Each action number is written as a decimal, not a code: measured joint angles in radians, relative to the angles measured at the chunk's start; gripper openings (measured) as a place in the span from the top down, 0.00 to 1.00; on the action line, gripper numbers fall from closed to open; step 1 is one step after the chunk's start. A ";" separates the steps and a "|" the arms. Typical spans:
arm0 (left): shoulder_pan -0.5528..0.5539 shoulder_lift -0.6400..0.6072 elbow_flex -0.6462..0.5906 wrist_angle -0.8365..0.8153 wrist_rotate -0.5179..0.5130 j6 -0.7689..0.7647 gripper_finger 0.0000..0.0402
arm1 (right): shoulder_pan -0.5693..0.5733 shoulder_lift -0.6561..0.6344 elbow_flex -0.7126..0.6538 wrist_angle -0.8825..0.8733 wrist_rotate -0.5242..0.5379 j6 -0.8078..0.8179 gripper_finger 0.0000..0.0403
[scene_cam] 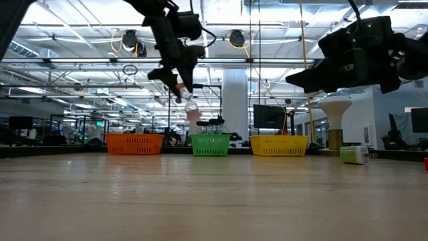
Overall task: Pick & Place Office items
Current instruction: Put the pink hourglass into the green bin
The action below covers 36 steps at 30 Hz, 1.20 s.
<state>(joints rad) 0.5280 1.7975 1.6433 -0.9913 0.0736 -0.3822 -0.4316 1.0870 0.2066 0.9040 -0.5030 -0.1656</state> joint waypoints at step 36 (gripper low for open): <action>0.046 0.266 0.209 -0.023 -0.036 0.107 0.52 | 0.001 0.000 0.000 0.004 0.000 -0.004 1.00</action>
<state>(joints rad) 0.5739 2.0639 1.8523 -1.0143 0.0381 -0.2749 -0.4305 1.0870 0.2066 0.9081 -0.5026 -0.1692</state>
